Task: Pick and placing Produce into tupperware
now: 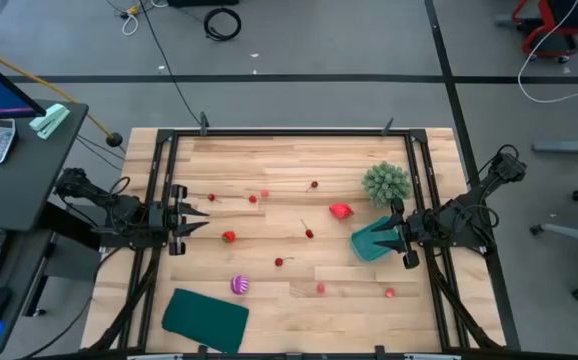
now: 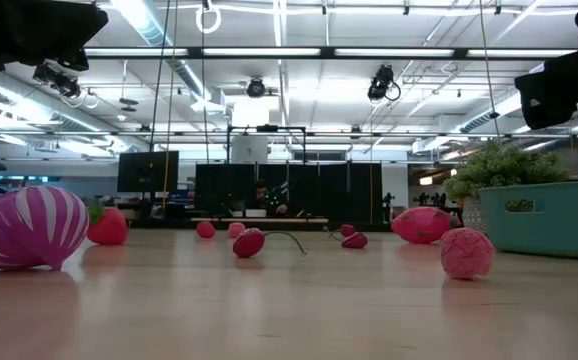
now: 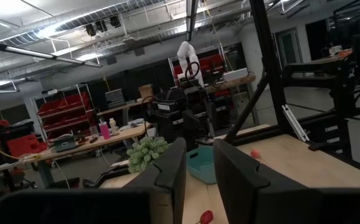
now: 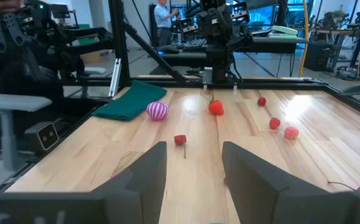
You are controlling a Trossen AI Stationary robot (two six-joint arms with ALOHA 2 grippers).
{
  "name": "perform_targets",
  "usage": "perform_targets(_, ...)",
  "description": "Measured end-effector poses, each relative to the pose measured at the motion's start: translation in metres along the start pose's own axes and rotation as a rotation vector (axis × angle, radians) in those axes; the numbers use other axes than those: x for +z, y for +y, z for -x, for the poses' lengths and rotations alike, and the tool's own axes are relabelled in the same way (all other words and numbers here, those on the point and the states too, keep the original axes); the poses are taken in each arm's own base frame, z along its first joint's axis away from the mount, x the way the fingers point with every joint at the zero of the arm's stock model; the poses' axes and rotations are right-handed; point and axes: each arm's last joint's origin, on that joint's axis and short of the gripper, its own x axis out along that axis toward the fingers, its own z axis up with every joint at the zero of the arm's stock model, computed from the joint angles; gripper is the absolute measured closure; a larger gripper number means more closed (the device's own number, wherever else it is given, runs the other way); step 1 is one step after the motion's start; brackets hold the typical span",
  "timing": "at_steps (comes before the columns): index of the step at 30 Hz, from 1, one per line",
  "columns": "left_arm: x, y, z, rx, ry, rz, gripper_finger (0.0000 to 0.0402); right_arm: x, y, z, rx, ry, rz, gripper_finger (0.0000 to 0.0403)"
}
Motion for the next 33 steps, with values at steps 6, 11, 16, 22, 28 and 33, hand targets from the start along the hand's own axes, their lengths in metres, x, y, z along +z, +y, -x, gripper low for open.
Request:
perform_targets(6,0.0000,0.0000,0.0000,0.000,0.000,0.000,0.0316,0.0000,0.0000,0.0000,0.000,0.000,0.000,0.0238)
perform_targets(11,0.0000,0.0000,0.0000,0.000,0.000,0.000,0.0311,0.0000,0.0000,0.0000,0.000,0.000,0.000,0.0238)
perform_targets(16,-0.0001,0.0000,0.0000,0.000,0.000,0.000,0.0315,0.0001,0.0000,0.0000,0.000,0.000,0.000,0.0238)
perform_targets(22,0.0000,0.0000,0.0000,0.000,0.000,0.000,0.0321,0.0000,0.0000,0.0000,0.000,0.000,0.000,0.0238)
perform_targets(28,0.0001,0.0000,0.0000,0.000,0.000,0.000,0.0316,0.0001,0.0000,0.0000,0.000,0.000,0.000,0.0238)
perform_targets(33,-0.0014,-0.0006,0.0000,-0.005,0.014,0.052,0.0311,0.0000,0.0000,0.0000,0.000,0.000,0.000,0.0238)
